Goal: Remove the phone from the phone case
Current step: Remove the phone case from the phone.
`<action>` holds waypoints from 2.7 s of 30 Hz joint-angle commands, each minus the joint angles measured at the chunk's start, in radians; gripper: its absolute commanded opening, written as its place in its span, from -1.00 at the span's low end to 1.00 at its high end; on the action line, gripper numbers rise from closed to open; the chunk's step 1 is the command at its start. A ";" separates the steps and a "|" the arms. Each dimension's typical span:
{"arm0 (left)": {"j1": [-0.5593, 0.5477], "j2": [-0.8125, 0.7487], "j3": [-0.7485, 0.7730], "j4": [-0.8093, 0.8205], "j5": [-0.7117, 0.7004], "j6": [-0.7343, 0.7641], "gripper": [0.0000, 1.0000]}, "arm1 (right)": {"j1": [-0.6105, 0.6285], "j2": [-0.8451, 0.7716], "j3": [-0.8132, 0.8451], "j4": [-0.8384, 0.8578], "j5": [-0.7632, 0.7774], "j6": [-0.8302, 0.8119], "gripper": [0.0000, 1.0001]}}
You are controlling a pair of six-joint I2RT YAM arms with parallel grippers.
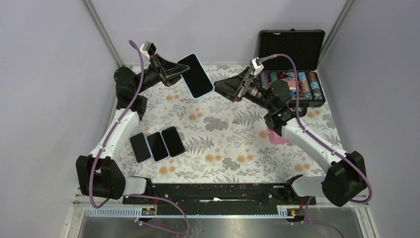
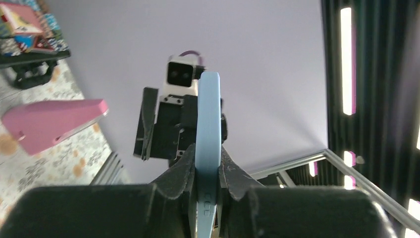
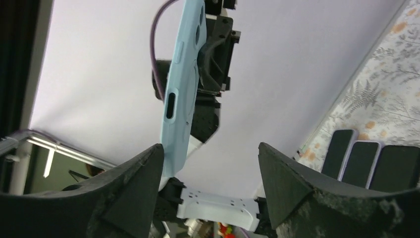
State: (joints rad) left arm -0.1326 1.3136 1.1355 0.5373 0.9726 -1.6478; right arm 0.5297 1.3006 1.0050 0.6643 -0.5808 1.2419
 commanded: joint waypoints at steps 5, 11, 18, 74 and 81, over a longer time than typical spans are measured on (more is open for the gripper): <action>0.002 -0.010 -0.050 0.409 -0.167 -0.367 -1.00 | 0.083 -0.008 0.036 0.219 0.207 0.136 0.00; 0.002 -0.038 -0.088 0.347 -0.200 -0.360 -1.00 | 0.096 0.002 0.033 0.324 0.254 0.204 0.34; 0.002 -0.052 -0.125 0.315 -0.235 -0.364 -1.00 | 0.098 -0.044 0.021 0.246 0.312 0.160 0.55; -0.068 -0.030 -0.228 0.564 -0.441 -0.714 -1.00 | 0.183 0.272 -0.002 0.489 0.275 0.596 -1.00; -0.070 -0.065 -0.232 0.511 -0.444 -0.710 -1.00 | 0.183 0.164 -0.011 -0.028 0.257 0.295 -1.00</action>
State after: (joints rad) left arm -0.1635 1.3220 0.8803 0.9501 0.5320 -2.0460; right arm 0.6785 1.4914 1.0046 1.0733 -0.2569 1.7519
